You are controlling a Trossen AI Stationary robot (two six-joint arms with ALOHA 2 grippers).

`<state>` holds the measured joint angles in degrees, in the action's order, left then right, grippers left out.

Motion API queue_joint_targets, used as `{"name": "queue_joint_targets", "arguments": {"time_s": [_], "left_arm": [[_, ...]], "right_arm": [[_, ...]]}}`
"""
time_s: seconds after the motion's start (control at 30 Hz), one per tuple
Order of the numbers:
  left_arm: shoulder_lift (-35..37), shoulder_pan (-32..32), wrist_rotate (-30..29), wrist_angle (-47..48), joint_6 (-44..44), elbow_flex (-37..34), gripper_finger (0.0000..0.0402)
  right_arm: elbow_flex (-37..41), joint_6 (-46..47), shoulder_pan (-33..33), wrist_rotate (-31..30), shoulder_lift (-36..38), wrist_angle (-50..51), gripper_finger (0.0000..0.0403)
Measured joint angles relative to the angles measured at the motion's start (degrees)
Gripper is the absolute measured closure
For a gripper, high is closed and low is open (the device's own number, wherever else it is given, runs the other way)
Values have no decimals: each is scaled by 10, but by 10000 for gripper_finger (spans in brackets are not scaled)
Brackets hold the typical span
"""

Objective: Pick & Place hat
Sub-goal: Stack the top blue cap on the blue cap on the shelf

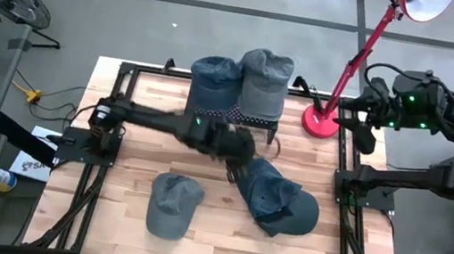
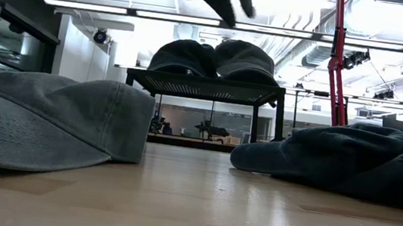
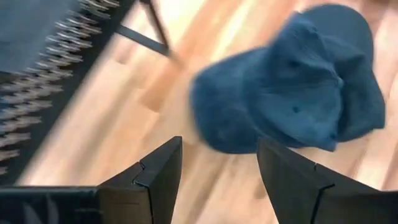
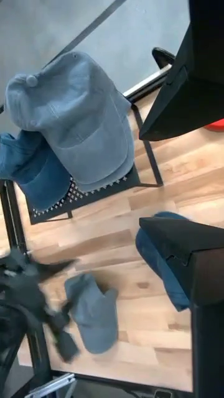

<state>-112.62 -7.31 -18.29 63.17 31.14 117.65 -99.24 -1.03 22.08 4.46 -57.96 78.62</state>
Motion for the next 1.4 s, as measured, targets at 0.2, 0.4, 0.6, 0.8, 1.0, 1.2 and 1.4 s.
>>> {"name": "queue_joint_targets", "arguments": {"time_s": [0.2, 0.4, 0.6, 0.8, 1.0, 1.2, 1.4], "left_arm": [[-3, -36, 27, -132, 66, -115, 200], [-3, -40, 84, -318, 129, -256, 200], [-3, -28, 96, -467, 185, -370, 200], [-3, -5, 75, -536, 225, -430, 200], [-3, 17, 54, -539, 197, -432, 200], [-3, 45, 60, -542, 161, -432, 200], [-8, 67, 124, -565, 131, -433, 200]], "right_arm": [[0, 14, -12, -1, 8, 19, 199], [0, 26, -26, -1, 7, 22, 199], [0, 40, -42, -2, 6, 23, 199], [0, 59, -52, -3, 6, 23, 199], [0, 76, -65, -12, 6, 23, 199], [0, 87, -70, -20, 6, 23, 199], [0, 98, -70, -20, 6, 23, 199]]}}
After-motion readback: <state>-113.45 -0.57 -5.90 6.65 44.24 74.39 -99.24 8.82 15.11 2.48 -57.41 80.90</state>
